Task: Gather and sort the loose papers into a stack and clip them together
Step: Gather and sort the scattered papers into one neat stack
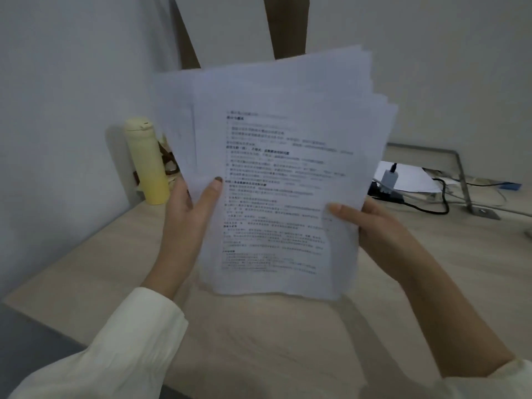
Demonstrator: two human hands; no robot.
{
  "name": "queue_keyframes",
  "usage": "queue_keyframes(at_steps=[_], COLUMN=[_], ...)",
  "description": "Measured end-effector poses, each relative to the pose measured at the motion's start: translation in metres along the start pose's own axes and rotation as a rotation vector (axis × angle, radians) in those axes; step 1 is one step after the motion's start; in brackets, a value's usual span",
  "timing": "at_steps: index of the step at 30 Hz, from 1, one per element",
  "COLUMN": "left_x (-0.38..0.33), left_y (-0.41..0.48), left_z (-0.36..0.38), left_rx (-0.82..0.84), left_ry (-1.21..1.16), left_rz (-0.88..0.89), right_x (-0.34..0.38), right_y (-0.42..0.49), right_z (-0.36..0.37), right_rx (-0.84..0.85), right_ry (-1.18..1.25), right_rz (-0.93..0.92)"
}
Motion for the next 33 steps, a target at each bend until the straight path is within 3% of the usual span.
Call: queue_keyframes(at_steps=[7, 13, 19, 23, 26, 30, 33], left_x=[-0.03, 0.013, -0.006, 0.005, 0.017, 0.003, -0.023], left_y=[0.005, -0.017, -0.009, -0.016, -0.023, -0.019, -0.015], left_z=[0.036, 0.038, 0.042, 0.032, 0.039, 0.041, 0.045], left_rx=[0.081, 0.14, 0.181, 0.174, 0.149, 0.081, 0.047], left_ry=[-0.071, -0.038, -0.033, -0.101, -0.116, -0.153, -0.179], left_rz=[0.158, 0.043, 0.081, 0.03, -0.017, 0.03, 0.077], right_x=[0.03, -0.014, 0.008, -0.009, -0.014, 0.006, -0.008], right_y=[-0.006, -0.013, -0.009, -0.018, -0.02, -0.021, -0.025], right_z=[-0.014, -0.019, -0.024, -0.025, -0.019, -0.023, -0.027], right_rx=[-0.005, -0.017, -0.037, 0.036, -0.002, -0.031, -0.024], right_ry=[0.005, -0.082, 0.018, -0.019, -0.024, -0.048, -0.101], right_rz=[-0.098, 0.005, -0.054, 0.03, 0.038, -0.051, 0.009])
Point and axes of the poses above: each hand's wrist, its own y-axis towards the middle knuckle, its own z-axis out of the palm, x = y × z, the point moved 10 cm from there along y, towards the middle knuckle, and after that the axes turned 1 degree about -z, right-handed, at the moved point
